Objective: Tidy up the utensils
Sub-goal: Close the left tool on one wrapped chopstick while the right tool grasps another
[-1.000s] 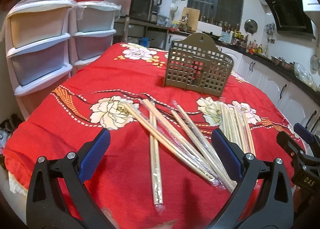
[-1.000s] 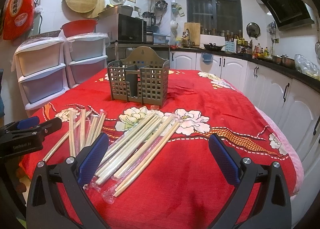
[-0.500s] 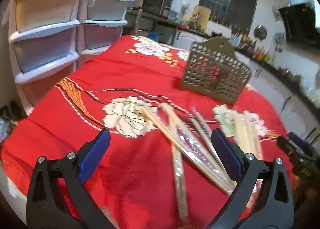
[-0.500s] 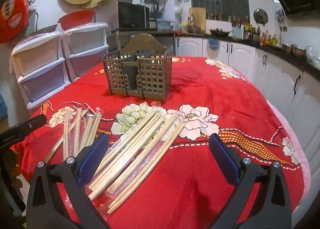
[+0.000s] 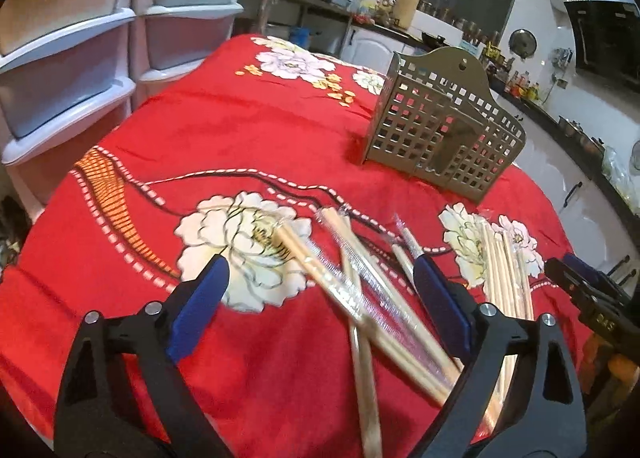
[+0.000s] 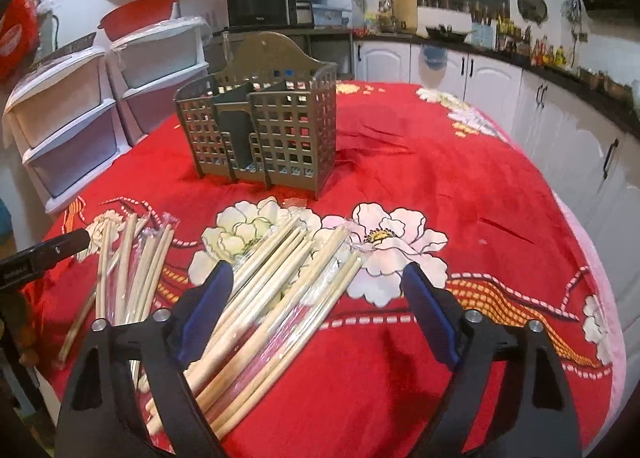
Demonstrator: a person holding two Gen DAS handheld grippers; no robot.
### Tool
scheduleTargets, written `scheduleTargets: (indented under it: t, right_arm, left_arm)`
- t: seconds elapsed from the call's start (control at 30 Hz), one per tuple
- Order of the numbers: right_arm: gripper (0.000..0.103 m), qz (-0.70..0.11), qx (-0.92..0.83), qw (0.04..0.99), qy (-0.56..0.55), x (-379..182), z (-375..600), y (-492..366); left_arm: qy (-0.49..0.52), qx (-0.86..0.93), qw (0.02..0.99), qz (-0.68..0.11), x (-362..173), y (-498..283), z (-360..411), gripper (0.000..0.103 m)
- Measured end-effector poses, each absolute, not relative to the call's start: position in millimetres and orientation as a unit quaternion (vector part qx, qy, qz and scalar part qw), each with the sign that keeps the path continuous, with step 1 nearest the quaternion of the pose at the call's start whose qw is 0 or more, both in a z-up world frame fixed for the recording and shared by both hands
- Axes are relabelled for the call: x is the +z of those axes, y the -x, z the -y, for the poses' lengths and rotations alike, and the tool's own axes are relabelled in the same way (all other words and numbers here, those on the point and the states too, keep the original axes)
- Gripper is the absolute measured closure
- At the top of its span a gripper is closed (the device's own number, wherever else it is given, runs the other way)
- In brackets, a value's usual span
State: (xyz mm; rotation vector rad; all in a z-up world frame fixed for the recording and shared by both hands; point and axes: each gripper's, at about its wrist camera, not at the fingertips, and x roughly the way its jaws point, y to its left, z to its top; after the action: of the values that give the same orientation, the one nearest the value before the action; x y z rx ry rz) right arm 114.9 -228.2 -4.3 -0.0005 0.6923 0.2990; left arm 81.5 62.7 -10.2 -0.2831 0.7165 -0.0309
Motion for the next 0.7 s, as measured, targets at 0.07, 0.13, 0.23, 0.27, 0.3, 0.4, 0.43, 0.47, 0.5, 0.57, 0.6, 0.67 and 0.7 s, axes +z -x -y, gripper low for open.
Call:
scheduleTargets:
  t: [0.07, 0.13, 0.23, 0.27, 0.3, 0.4, 0.43, 0.47, 0.5, 0.57, 0.6, 0.67, 0.7]
  right_arm:
    - [0.031, -0.352, 0.149, 0.924, -0.009, -6.2, 231.9, -127.6]
    - [0.037, -0.362, 0.15, 0.92, -0.01, -7.4, 233.4, -136.2]
    - [0.045, -0.376, 0.161, 0.912, -0.005, -10.7, 234.4, -151.7]
    - [0.049, -0.381, 0.163, 0.91, -0.005, -11.8, 234.3, -155.6]
    - [0.053, -0.388, 0.165, 0.907, -0.007, -13.3, 234.9, -160.9]
    - [0.056, -0.404, 0.175, 0.898, -0.013, -17.7, 235.5, -174.8]
    - [0.057, -0.407, 0.177, 0.896, -0.014, -18.8, 235.4, -178.7]
    - [0.058, -0.41, 0.177, 0.895, -0.013, -20.0, 235.4, -182.8]
    - [0.058, -0.411, 0.176, 0.894, -0.011, -21.1, 234.9, -186.5]
    - [0.063, -0.42, 0.178, 0.89, -0.016, -24.7, 235.3, -194.2]
    - [0.065, -0.425, 0.181, 0.887, -0.02, -26.8, 236.0, -197.7]
    - [0.07, -0.439, 0.185, 0.878, -0.036, -32.6, 238.3, -205.2]
    - [0.072, -0.443, 0.187, 0.876, -0.042, -34.1, 238.3, -207.5]
  left_arm:
    - [0.16, -0.031, 0.917, -0.363, -14.1, -90.4, -67.3, 0.026]
    - [0.175, -0.032, 0.909, -0.377, -18.6, -97.7, -70.7, 0.034]
    - [0.199, -0.027, 0.898, -0.392, -27.9, -105.1, -78.6, 0.042]
    - [0.208, -0.029, 0.896, -0.392, -30.4, -106.8, -81.3, 0.043]
    - [0.21, -0.028, 0.895, -0.393, -31.0, -107.8, -82.8, 0.047]
    - [0.211, -0.026, 0.894, -0.394, -32.3, -111.7, -85.9, 0.054]
    - [0.219, -0.028, 0.891, -0.396, -33.0, -113.8, -88.5, 0.055]
    - [0.224, -0.029, 0.89, -0.397, -34.0, -115.5, -90.6, 0.056]
    - [0.227, -0.029, 0.889, -0.397, -34.1, -117.2, -91.8, 0.058]
    - [0.228, -0.028, 0.886, -0.402, -33.8, -121.1, -93.4, 0.061]
    - [0.228, -0.029, 0.886, -0.403, -33.7, -123.1, -94.4, 0.061]
    - [0.228, -0.027, 0.886, -0.404, -33.6, -127.0, -95.6, 0.064]
    - [0.228, -0.025, 0.885, -0.404, -34.2, -129.0, -96.0, 0.066]
